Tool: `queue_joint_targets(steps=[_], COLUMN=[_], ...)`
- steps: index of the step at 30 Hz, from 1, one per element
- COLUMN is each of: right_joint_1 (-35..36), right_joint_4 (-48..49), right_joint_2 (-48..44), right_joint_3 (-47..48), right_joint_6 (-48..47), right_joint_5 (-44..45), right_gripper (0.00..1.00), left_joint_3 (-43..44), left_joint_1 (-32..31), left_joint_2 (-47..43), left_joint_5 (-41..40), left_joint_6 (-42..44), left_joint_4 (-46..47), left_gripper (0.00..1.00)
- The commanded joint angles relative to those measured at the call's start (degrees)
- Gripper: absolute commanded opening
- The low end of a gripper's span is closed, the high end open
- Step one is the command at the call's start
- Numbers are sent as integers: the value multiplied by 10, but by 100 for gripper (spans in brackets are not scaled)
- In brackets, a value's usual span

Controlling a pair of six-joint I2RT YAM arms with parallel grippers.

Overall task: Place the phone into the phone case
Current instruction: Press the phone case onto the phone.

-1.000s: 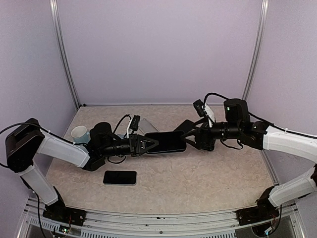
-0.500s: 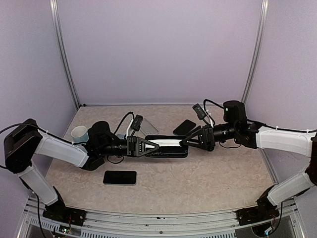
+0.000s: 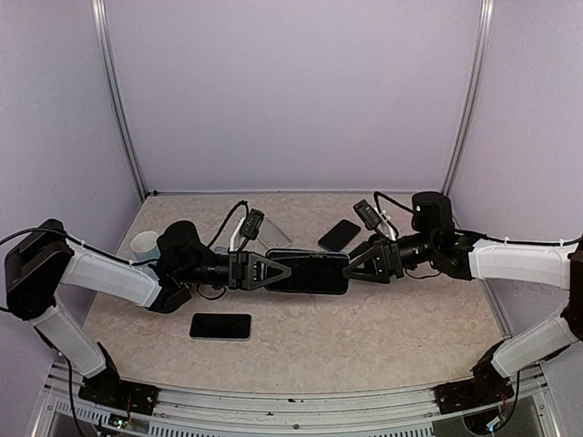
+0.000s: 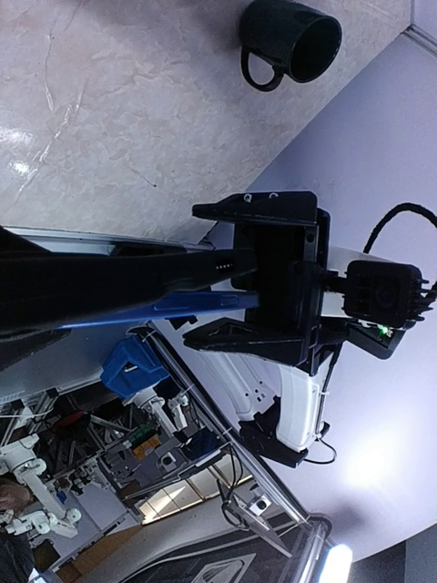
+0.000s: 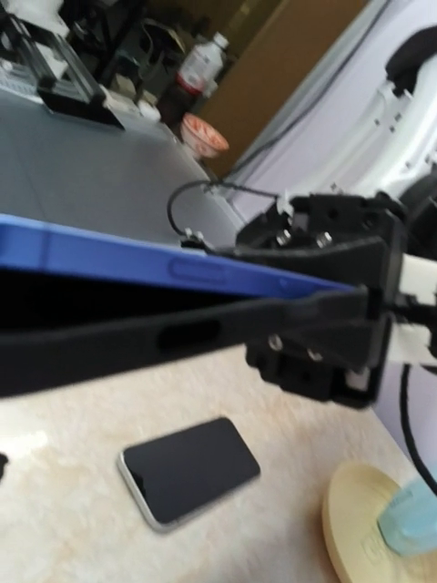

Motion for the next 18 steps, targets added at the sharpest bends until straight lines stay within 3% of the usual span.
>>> queue_joint_targets(steps=[1, 7, 18], right_joint_1=[-2, -2, 5], right_joint_4=[49, 72, 104], right_joint_2=[1, 19, 41], right_joint_3=[-11, -12, -8], right_joint_6=[19, 41, 64], right_joint_5=[-43, -61, -82], right_gripper=[71, 54, 12], left_joint_3=[21, 23, 29], left_joint_1=[-4, -6, -8], left_joint_2=[-17, -13, -7], left_joint_5=[12, 10, 0], left_joint_6=[17, 20, 37], left_joint_4=[45, 38, 7], left_gripper=[0, 0, 0])
